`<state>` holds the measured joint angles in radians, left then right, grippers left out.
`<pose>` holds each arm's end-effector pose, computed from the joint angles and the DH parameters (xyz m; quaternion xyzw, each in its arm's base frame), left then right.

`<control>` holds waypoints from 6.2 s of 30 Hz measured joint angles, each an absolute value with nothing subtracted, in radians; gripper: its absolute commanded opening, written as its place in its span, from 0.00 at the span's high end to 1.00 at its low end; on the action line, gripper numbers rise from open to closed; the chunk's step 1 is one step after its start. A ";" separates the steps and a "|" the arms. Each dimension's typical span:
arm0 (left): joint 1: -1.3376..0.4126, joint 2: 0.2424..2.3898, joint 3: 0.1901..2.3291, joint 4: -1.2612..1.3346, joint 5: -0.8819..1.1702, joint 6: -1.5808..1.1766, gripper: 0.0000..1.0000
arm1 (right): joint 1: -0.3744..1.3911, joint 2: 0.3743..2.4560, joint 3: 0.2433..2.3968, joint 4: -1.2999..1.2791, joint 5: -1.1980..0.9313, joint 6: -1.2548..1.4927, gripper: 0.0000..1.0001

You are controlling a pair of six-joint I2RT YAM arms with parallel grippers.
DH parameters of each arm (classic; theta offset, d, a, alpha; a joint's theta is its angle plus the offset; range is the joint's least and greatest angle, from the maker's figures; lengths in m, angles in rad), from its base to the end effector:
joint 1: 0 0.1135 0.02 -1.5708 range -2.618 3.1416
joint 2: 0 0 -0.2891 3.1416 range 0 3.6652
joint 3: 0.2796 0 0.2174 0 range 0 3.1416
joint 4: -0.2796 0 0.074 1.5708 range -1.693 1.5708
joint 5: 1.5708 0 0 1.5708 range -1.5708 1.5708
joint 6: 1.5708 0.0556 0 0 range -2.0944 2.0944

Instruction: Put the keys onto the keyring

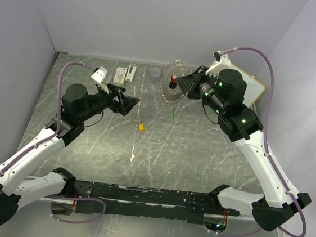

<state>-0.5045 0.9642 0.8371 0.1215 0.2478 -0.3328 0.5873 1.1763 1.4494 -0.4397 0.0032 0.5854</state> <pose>0.1667 -0.1076 0.3833 0.1472 0.6936 -0.3645 0.6037 0.1847 0.1227 0.4730 0.0003 0.7635 0.3563 0.5386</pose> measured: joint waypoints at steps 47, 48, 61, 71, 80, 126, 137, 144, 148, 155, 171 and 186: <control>-0.594 1.305 0.776 -0.012 0.145 -0.397 0.19 | 0.555 1.141 1.348 -0.461 -0.057 0.608 1.00; -0.594 1.323 0.776 -0.001 0.138 -0.395 0.19 | 0.554 1.137 1.345 -0.462 -0.057 0.607 1.00; -0.594 1.567 0.833 0.134 0.046 -0.302 0.24 | 0.538 1.115 1.320 -0.462 -0.071 0.585 1.00; -0.597 1.673 0.878 0.190 0.029 -0.237 0.32 | 0.531 1.115 1.311 -0.462 -0.082 0.577 1.00; -0.614 1.711 0.890 0.191 0.021 -0.194 0.38 | 0.521 1.115 1.311 -0.462 -0.091 0.569 1.00; -0.653 1.814 0.902 0.218 -0.034 -0.130 0.75 | 0.478 1.115 1.282 -0.463 -0.114 0.564 1.00; -0.657 1.814 0.905 0.217 -0.042 -0.126 0.93 | 0.471 1.113 1.275 -0.463 -0.116 0.563 1.00; -0.657 1.766 0.904 0.188 -0.046 -0.122 0.90 | 0.468 1.112 1.266 -0.466 -0.117 0.563 1.00; -0.657 1.718 0.904 0.189 -0.046 -0.119 0.92 | 0.466 1.112 1.265 -0.466 -0.117 0.563 1.00; -0.658 1.699 0.904 0.186 -0.045 -0.116 0.93 | 0.466 1.111 1.265 -0.466 -0.121 0.563 1.00; -0.658 1.620 0.909 0.157 -0.044 -0.122 0.59 | 0.461 1.109 1.265 -0.465 -0.132 0.560 1.00; -0.658 1.656 0.909 0.118 -0.068 -0.196 0.40 | 0.459 1.109 1.259 -0.465 -0.143 0.552 1.00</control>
